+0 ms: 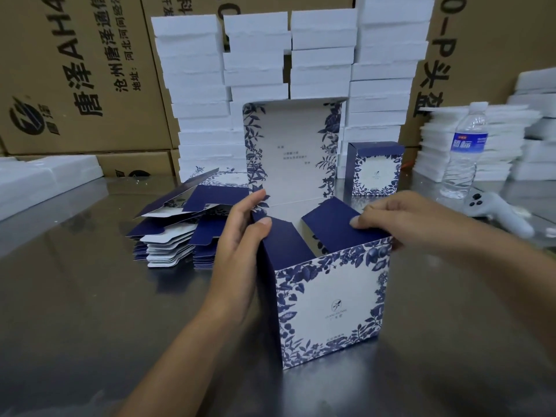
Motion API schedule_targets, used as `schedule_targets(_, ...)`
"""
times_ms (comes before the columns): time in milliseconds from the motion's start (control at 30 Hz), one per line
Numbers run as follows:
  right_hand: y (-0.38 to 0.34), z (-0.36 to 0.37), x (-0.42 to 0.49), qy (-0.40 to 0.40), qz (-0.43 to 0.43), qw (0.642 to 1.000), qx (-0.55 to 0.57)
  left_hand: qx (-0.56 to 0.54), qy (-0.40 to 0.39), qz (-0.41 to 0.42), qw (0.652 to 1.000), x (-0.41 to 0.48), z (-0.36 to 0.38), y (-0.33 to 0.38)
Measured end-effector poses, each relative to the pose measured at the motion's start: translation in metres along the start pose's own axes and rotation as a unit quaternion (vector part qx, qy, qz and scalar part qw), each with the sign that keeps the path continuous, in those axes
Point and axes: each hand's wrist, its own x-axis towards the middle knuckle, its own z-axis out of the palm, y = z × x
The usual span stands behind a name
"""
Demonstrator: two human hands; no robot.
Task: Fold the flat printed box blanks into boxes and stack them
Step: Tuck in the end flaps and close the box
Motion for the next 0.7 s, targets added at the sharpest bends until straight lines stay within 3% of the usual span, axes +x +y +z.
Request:
schedule_targets(133, -0.002, -0.003, 0.013, -0.016, 0.004, 1.000, 0.008, 0.004, 0.004, -0.015, 1.000, -0.002, 0.002, 0.003)
schedule_targets(333, -0.006, -0.013, 0.015, -0.050, 0.025, 0.996, -0.070, 0.008, -0.004, -0.019, 1.000, -0.002, 0.000, 0.005)
schedule_targets(500, -0.018, -0.016, 0.023, -0.026, 0.015, 0.986, -0.163, 0.024, -0.023, -0.013, 0.999, -0.003, -0.001, 0.003)
schedule_targets(700, -0.017, -0.017, 0.028, -0.043, 0.039, 0.987, -0.152, 0.030, -0.046, -0.006, 0.998, -0.002, -0.002, 0.001)
